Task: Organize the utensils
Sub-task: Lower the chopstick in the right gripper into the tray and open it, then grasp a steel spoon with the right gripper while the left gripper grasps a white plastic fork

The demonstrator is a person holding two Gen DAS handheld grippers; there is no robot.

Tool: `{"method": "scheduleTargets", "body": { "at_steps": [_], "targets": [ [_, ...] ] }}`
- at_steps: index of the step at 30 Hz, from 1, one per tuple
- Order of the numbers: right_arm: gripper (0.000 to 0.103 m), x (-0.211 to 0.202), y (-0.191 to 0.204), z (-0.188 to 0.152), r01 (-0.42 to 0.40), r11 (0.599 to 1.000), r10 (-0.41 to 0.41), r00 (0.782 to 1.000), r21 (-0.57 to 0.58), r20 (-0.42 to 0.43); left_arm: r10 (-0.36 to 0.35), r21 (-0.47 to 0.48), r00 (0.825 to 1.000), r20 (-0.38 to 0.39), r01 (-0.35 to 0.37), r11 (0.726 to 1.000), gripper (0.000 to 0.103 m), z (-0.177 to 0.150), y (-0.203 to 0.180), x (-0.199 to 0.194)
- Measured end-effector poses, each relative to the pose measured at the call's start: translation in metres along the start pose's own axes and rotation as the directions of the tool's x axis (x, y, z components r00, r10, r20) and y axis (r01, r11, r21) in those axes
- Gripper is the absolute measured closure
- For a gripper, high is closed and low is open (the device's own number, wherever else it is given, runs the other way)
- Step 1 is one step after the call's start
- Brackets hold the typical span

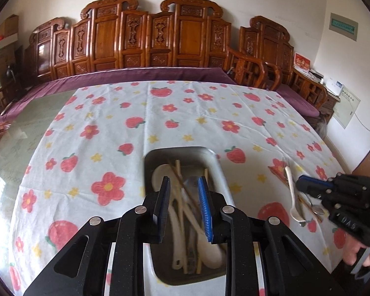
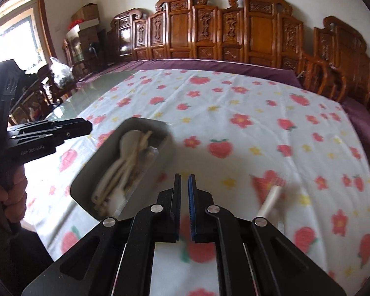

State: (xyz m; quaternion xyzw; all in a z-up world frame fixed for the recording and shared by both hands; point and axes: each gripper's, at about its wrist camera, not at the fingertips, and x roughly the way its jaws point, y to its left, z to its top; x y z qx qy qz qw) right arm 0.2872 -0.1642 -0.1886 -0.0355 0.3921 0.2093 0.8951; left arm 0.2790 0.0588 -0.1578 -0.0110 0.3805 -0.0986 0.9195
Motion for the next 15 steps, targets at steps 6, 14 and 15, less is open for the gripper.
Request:
{"method": "scheduleTargets", "body": {
  "at_steps": [6,14,15],
  "targets": [
    [0.086,-0.024,-0.063,-0.028,0.146,0.989,-0.146,0.989,0.015,-0.024,-0.04,0.048,0.999,-0.014,0.041,0.998,0.081,-0.002,-0.036,0.009],
    [0.086,-0.014,-0.109,-0.06,0.212,0.975,-0.206,0.974,0.061,-0.089,-0.079,0.108,0.996,-0.037,0.083,0.991,0.08,-0.009,-0.077,0.021],
    [0.086,-0.011,-0.11,-0.062,0.21,0.976,-0.203,0.974,0.062,-0.098,-0.081,0.121,0.996,-0.042,0.086,0.989,0.08,-0.011,-0.083,0.023]
  ]
}}
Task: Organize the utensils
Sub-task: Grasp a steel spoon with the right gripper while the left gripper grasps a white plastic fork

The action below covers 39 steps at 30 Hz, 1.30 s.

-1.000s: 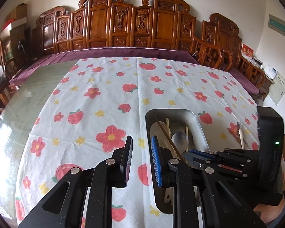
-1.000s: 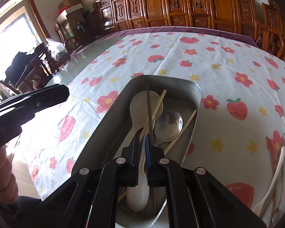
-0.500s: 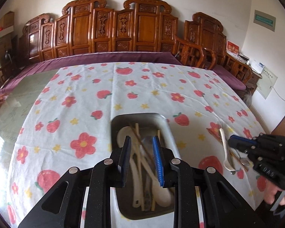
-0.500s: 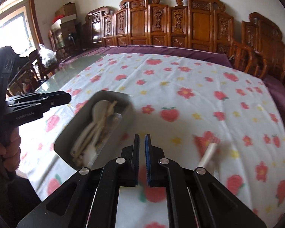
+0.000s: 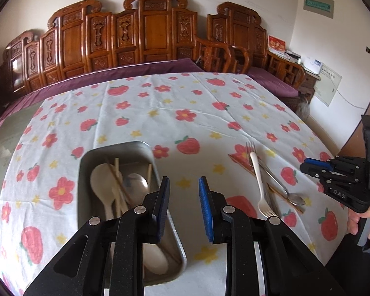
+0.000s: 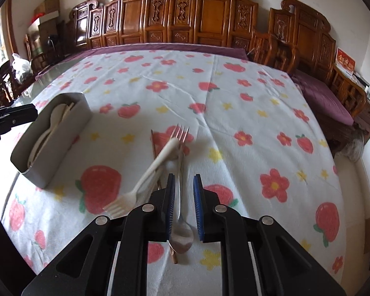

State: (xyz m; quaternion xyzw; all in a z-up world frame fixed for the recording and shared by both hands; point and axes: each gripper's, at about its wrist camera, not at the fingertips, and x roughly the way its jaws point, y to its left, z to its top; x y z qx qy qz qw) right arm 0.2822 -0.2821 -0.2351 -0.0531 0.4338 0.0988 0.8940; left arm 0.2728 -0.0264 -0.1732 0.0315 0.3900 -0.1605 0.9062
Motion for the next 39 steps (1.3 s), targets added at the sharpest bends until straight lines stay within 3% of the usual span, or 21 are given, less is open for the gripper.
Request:
{"method": "scheduleTargets", "body": {
  "at_steps": [6,9,17,26,35,39],
  "targets": [
    [0.085,0.037,-0.003,-0.012,-0.017,1.0,0.016,0.997,-0.01,-0.08,-0.013,0.041,1.0,-0.009,0.013,0.999,0.072,-0.007,-0.023,0.007],
    [0.084,0.044,0.001,-0.016,-0.03,0.999,0.026,0.995,-0.036,-0.095,-0.018,0.049,1.0,-0.014,0.018,0.999,0.062,-0.009,-0.031,0.011],
    [0.068,0.031,-0.007,-0.024,-0.052,0.999,0.053,0.994,0.005,-0.1,-0.031,0.065,0.998,-0.049,0.034,0.997,0.062,-0.014,-0.044,0.024],
    [0.068,0.033,0.001,-0.045,-0.052,0.998,0.055,0.985,0.021,-0.162,-0.036,0.098,0.997,-0.063,0.042,0.994,0.062,-0.02,-0.055,0.026],
    [0.072,0.029,-0.008,-0.045,-0.078,0.993,0.09,0.985,0.089,-0.147,-0.023,0.083,0.997,-0.068,0.029,0.996,0.062,-0.02,-0.049,0.029],
    [0.072,0.028,-0.007,-0.046,-0.056,0.996,0.065,0.988,0.071,-0.14,-0.018,0.083,0.997,-0.074,0.025,0.996,0.062,-0.021,-0.05,0.031]
  ]
}}
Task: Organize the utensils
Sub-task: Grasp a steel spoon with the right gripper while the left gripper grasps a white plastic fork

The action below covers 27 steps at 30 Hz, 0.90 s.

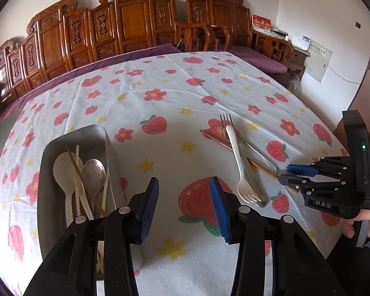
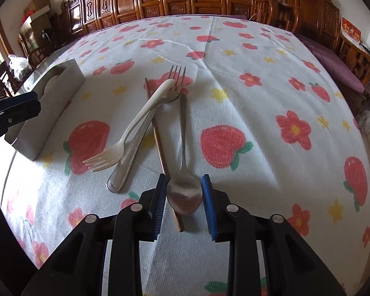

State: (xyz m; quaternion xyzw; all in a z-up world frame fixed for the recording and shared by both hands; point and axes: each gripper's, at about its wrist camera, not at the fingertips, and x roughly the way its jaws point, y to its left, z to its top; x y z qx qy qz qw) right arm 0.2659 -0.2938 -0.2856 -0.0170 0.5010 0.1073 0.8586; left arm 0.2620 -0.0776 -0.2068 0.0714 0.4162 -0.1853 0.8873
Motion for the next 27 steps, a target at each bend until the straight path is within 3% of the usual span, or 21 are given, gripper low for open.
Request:
{"method": "scheduleTargets", "body": {
  "at_steps": [11,24,27],
  "targets": [
    [0.072,-0.004,-0.013,0.003,0.11,0.993,-0.107,0.992,-0.038,0.06,-0.034,0.004,0.999,-0.022,0.034,0.999,0.062,0.004,-0.018,0.012],
    [0.072,-0.015,-0.035,0.009,0.089,0.995,-0.093,0.988,0.038,0.123,-0.128,0.005,0.984,-0.127,0.13,0.992,0.062,0.019,-0.054,0.07],
    [0.072,-0.015,-0.036,0.009,0.09,0.995,-0.094,0.988,0.037,0.124,-0.147,0.0,0.978,-0.149,0.149,0.989,0.072,0.021,-0.062,0.084]
  ]
}}
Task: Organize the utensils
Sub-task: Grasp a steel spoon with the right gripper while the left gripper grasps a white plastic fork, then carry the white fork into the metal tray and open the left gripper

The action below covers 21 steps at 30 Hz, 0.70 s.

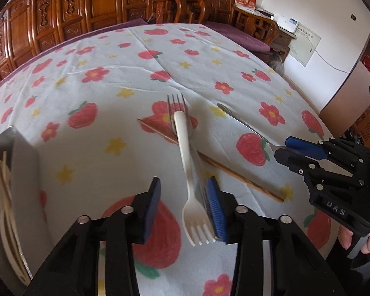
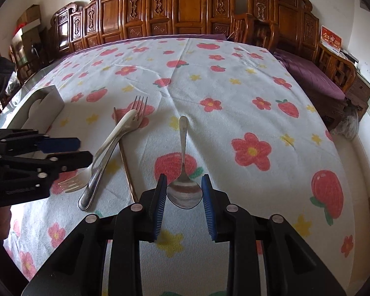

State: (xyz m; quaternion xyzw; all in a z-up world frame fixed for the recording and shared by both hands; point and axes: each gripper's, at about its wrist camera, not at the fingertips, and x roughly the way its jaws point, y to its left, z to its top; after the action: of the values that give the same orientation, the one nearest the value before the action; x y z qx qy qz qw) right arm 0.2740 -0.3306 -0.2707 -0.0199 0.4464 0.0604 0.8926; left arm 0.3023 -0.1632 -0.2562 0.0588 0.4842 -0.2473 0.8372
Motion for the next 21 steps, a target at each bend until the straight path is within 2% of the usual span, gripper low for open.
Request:
{"method": "scheduleTargets", "body": {
  "at_steps": [2,6,7,8,21],
  "targets": [
    [0.072,-0.001,0.0,0.001,0.005,1.0,-0.005,1.0,-0.003,0.009,-0.006,-0.001,1.0,-0.015,0.006,1.0,0.079,0.002,-0.002,0.007],
    [0.072,-0.004,-0.002,0.002,0.009,1.0,-0.009,0.999,0.001,0.033,-0.015,-0.006,1.0,-0.028,0.015,1.0,0.083,0.005,-0.003,0.017],
    [0.072,-0.005,-0.002,0.003,0.009,1.0,-0.009,0.999,0.003,0.038,-0.018,-0.007,0.999,-0.031,0.018,1.0,0.087,0.006,-0.003,0.017],
    [0.072,-0.005,-0.003,0.003,0.009,1.0,-0.009,0.999,0.004,0.043,-0.018,-0.007,0.999,-0.03,0.018,1.0,0.097,0.006,-0.003,0.017],
    [0.072,-0.032,0.011,0.009,0.001,1.0,0.002,0.991,-0.02,0.134,0.006,-0.04,1.0,-0.009,-0.006,0.999,0.097,0.005,0.013,-0.01]
  ]
}}
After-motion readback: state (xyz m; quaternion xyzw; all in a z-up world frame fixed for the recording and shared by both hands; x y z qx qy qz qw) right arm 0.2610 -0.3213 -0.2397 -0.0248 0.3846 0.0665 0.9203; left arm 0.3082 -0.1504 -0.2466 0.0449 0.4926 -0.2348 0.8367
